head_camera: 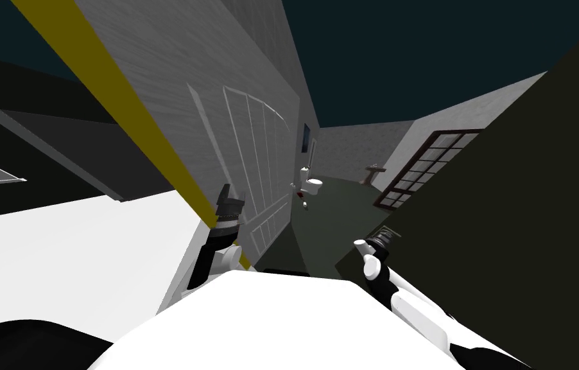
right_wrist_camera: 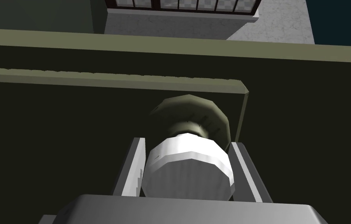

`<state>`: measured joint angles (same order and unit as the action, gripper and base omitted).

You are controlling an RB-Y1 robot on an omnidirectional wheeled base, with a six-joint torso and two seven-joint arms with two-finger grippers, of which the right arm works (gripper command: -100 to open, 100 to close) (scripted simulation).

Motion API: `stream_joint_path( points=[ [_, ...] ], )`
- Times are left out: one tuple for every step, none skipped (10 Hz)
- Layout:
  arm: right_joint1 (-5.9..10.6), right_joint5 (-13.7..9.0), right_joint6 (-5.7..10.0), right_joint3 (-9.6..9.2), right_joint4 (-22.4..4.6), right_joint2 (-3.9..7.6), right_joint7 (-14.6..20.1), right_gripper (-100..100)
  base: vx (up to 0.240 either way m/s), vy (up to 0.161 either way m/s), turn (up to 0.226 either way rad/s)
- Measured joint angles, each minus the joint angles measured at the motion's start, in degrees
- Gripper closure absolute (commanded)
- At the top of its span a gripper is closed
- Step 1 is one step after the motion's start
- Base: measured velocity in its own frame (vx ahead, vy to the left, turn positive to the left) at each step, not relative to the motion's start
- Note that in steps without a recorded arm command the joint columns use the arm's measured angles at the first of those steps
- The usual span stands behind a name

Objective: Push the door open

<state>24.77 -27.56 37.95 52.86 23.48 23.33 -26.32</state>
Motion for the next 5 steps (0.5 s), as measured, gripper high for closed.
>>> stream_joint_path(
  points=[
    [0.43,-0.2,0.75,0.64,-0.6,-0.23,-0.8,100,0.069,-0.103,0.001],
    [0.14,-0.8,0.08,1.82,1.7,-1.55,-2.5,100,0.096,-0.128,-0.003],
    [0.59,-1.2,0.44,2.82,1.6,-1.91,-3.9,100,0.088,-0.1,-0.01],
    [1.19,-1.2,1.59,3.03,0.1,-1.33,-4.2,100,0.093,-0.108,-0.007],
    [1.4,-1.7,1.83,4.03,0.9,-1.87,-5.3,100,0.137,-0.128,-0.026]
  ],
)
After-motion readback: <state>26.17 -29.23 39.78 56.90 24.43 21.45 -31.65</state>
